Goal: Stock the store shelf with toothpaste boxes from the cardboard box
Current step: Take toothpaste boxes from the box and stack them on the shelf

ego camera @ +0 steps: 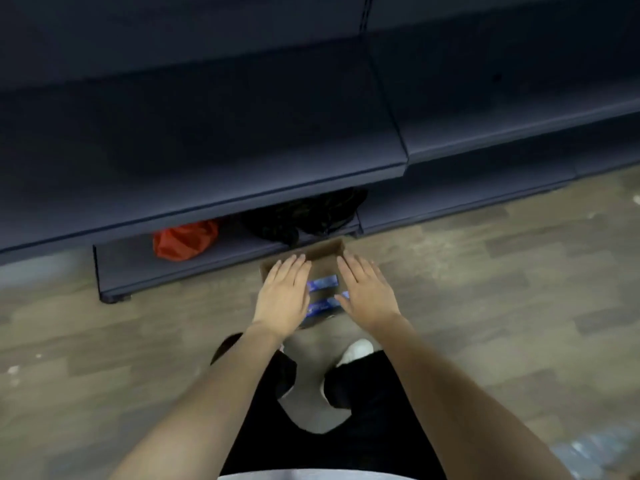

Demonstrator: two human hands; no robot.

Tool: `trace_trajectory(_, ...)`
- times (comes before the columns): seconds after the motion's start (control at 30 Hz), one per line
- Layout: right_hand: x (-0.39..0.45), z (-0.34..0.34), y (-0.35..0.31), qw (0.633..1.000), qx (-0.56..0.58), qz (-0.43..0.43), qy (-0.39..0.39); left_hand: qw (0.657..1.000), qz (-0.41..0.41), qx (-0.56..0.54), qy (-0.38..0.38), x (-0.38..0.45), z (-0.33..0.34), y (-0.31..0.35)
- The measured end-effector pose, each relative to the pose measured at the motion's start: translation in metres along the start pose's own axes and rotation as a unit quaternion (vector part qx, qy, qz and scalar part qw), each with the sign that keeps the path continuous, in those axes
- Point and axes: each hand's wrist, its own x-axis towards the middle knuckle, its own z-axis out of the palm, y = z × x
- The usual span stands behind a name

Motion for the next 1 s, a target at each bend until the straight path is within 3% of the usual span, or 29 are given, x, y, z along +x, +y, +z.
trace_trajectory(0.2, 0.063, 0.104, 0.016, 0.989, 0.017, 0.009, -0.148, 0.995, -0.072, -0.027, -0.063, 0.027, 0.109, -0.024)
trace_trajectory(0.43, 0.141, 0.224, 0.025, 0.929, -0.055, -0.025, -0.365, 0.958, -0.192, -0.078, -0.198, 0.093, 0.242, -0.060)
trace_trajectory(0.53, 0.171, 0.268, 0.029, 0.912, -0.067, -0.022, -0.404, 0.943, -0.189, -0.085, -0.261, 0.117, 0.297, -0.070)
trace_trajectory(0.67, 0.194, 0.321, 0.037, 0.914, -0.062, 0.003, -0.402, 0.927, -0.191, -0.052, -0.320, 0.136, 0.359, -0.085)
trace_trajectory(0.8, 0.218, 0.367, 0.038, 0.932, -0.039, 0.045, -0.358, 0.928, -0.183, -0.021, -0.324, 0.155, 0.401, -0.095)
trace_trajectory(0.93, 0.226, 0.388, 0.042, 0.894, -0.014, 0.064, -0.443, 0.933, -0.166, -0.004, -0.320, 0.164, 0.432, -0.103)
trace_trajectory(1.0, 0.224, 0.394, 0.051, 0.898, 0.005, 0.081, -0.433, 0.936, -0.154, -0.008, -0.317, 0.163, 0.446, -0.107)
